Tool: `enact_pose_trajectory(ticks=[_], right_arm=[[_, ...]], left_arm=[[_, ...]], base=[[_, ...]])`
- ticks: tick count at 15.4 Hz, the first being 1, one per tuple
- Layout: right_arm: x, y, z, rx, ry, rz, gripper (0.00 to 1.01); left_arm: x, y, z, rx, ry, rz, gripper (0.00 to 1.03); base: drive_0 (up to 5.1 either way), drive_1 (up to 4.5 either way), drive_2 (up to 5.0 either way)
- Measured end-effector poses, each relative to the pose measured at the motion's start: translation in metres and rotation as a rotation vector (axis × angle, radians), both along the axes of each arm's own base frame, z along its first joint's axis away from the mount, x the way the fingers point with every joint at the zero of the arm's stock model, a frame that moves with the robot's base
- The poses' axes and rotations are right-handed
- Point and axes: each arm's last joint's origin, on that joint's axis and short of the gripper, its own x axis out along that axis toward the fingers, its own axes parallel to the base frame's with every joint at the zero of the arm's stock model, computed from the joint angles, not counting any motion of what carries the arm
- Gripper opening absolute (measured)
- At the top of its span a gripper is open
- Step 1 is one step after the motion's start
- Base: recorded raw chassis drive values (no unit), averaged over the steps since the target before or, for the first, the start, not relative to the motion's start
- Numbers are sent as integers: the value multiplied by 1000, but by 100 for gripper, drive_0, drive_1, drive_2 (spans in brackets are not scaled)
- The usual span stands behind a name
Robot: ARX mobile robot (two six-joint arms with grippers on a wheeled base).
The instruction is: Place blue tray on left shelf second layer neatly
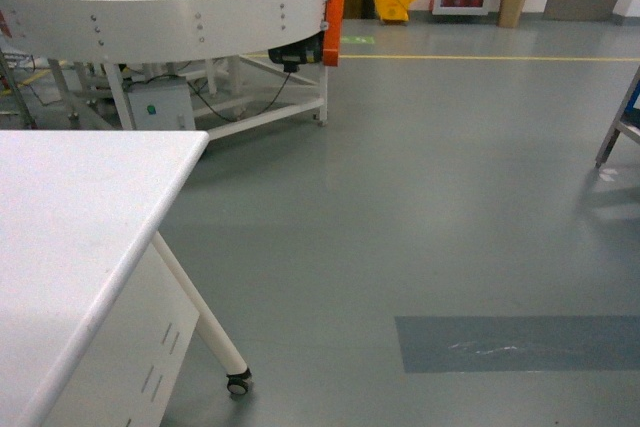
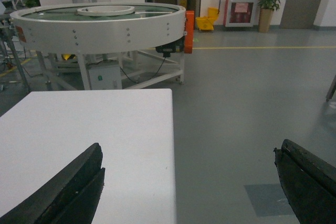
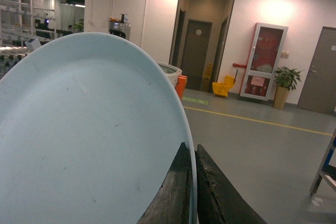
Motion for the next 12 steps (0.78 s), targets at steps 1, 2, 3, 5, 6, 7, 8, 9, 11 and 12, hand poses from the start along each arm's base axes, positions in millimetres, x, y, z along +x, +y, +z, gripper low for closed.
enact_pose_trajectory(ticks=[1,2,3,5,6,7,8,9,11,12], right_arm=[[0,0,0,0,-1,0,2],[0,0,0,0,0,0,2],[0,0,0,0,0,0,2],[0,0,0,0,0,0,2],[0,0,0,0,0,0,2],[0,0,-1,0,6,0,2],[0,0,-1,0,7,2,2],[0,0,0,0,0,2,2],[0,0,0,0,3,1,2],[0,0,0,0,2,1,2]], left_arm=[[0,0,0,0,4,0,98],[0,0,0,0,4,0,98],[0,0,0,0,5,0,98],[0,0,0,0,5,0,98],[0,0,0,0,3,0,98],[0,0,-1,0,5,0,98],[0,0,0,0,5,2,98],[0,0,-1,0,5,2,98],[0,0,-1,0,6,1,98],[0,0,0,0,3,1,98]], base=[[-155,-155,-155],[-155,-155,-155],[-155,-155,-155],[-155,-155,-155],[-155,-155,-155],[-155,-155,-155],[-155,-155,-155],[-203,230,-637],[-203,230,-637],[-203,230,-637]])
